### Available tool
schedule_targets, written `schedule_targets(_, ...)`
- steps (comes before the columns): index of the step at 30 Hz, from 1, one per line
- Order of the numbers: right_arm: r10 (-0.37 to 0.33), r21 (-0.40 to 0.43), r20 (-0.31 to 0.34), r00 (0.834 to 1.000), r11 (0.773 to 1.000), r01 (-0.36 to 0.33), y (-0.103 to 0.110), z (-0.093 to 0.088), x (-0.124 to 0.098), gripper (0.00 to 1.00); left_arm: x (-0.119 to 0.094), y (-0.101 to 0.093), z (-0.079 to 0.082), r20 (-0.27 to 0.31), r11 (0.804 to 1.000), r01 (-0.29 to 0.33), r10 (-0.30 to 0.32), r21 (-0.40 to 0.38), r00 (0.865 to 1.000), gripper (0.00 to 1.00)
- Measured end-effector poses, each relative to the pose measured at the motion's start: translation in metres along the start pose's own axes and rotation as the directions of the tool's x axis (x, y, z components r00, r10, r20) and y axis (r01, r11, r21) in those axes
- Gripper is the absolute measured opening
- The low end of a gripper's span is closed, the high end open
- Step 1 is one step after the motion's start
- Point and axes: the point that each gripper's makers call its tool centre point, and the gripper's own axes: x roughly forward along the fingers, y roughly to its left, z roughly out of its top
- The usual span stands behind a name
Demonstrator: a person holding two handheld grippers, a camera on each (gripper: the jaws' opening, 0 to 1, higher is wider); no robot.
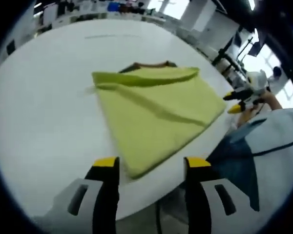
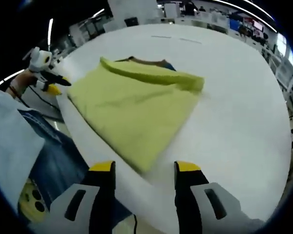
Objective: Fold the garment on the visible template until the final outline fits inside the template.
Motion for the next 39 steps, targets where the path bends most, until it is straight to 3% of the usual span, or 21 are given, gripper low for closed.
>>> schedule_targets(11,0.018,0.024,-0.015,1.000,1.000,-0.018,-0.004,-0.001,0.005,0.30,0.006,0.008,-0.003,-0.028,1.000,0.008,-0.009,-0.027,1.000,0.40)
schedule_targets(19,0.019,0.042,-0.016,1.000,0.999,-0.018,-0.006,-0.002,0.005,0.27,0.010,0.011,-0.010,-0.053,0.999,0.010,-0.012,-0.043,0.999,0.36)
schedule_targets(28,0.027,0.046,-0.027,0.999,0.999,-0.026,-0.004,-0.005,0.001,0.17,0.010,0.011,-0.006,-0.030,0.998,0.016,-0.018,-0.062,0.999,0.25)
schedule_targets(39,0.031,0.054,-0.024,0.999,0.998,-0.030,-0.001,-0.003,0.000,0.13,0.011,0.013,-0.008,-0.019,0.995,0.007,-0.009,-0.096,1.000,0.17)
